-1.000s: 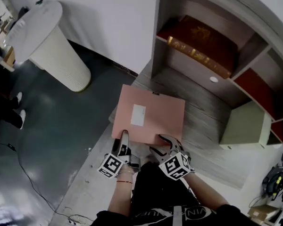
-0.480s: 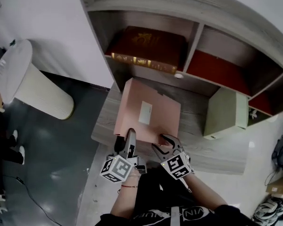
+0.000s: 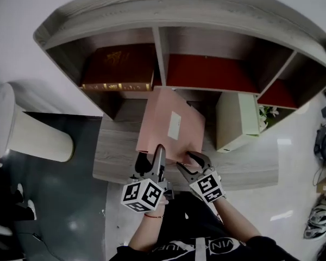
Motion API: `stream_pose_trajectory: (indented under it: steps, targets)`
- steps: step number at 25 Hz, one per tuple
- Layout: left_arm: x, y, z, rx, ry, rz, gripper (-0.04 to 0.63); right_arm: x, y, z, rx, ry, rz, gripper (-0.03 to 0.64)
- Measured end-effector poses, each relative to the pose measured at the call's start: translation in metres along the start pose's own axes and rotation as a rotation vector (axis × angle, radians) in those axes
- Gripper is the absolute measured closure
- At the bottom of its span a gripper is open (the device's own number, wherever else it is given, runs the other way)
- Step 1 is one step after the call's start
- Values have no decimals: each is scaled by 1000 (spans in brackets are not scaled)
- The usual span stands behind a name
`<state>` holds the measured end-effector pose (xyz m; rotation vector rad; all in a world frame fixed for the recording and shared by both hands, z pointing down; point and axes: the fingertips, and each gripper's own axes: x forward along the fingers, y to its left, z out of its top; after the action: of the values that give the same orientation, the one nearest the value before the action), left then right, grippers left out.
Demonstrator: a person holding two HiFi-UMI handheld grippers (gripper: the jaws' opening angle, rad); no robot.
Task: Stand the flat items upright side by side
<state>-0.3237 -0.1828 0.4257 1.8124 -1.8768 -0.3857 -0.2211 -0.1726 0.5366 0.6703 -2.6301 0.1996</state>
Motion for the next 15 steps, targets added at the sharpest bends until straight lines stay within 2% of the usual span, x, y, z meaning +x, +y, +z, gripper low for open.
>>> stream_pose_trajectory:
  steps: [5,15]
  targets:
    - [16,-44,-6,109,31,-69,311,-17,-21,-3,52,-19,-53,396]
    - [31,-94,-21,193,79,-157,308,-38,-48,-10,103,-49,-118,403]
